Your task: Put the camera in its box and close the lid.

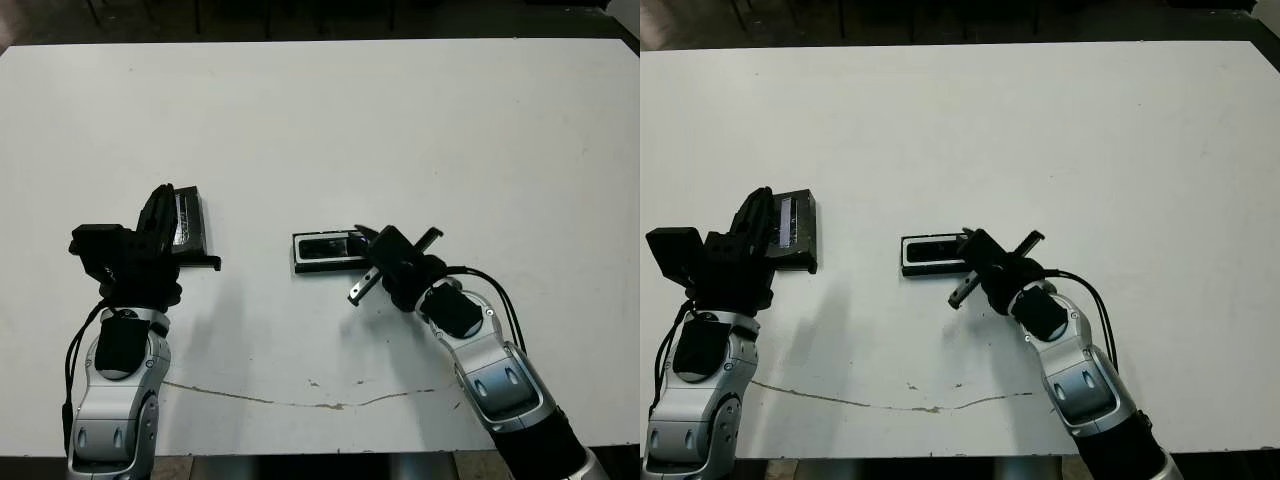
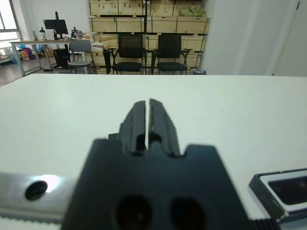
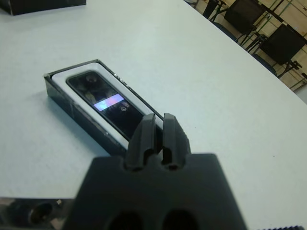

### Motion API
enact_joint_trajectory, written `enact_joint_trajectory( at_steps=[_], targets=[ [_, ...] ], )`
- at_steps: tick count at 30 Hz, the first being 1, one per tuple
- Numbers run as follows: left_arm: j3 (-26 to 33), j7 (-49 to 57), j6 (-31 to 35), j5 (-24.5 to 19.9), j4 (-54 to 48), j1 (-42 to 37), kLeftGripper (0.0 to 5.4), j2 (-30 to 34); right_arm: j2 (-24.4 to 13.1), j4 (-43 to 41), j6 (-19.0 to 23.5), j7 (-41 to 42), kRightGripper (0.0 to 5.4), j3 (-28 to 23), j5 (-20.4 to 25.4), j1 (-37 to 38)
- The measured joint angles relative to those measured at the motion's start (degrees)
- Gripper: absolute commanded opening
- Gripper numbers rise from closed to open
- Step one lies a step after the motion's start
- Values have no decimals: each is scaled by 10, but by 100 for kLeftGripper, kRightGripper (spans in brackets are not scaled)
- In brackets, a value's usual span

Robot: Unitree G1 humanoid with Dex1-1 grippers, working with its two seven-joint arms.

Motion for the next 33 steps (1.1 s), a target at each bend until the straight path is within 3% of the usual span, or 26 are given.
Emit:
enact_joint_trajectory(
  at_steps=[11, 20, 27, 33],
  targets=[
    [3, 0, 8, 0, -3, 0, 0, 0, -24, -10, -2, 3, 1, -8, -5, 10],
    [13, -1, 8, 0, -7, -2, 0, 2, 50, -82, -44, -92, 1, -161, 98, 47],
    [18, 0, 15, 0, -9, -4, 0, 3, 52, -106, -43, -103, 1, -217, 141, 17],
    [18, 6, 25, 3, -13, -7, 0, 2, 52, -82, -21, -109, 1, -229, 165, -2]
  ],
)
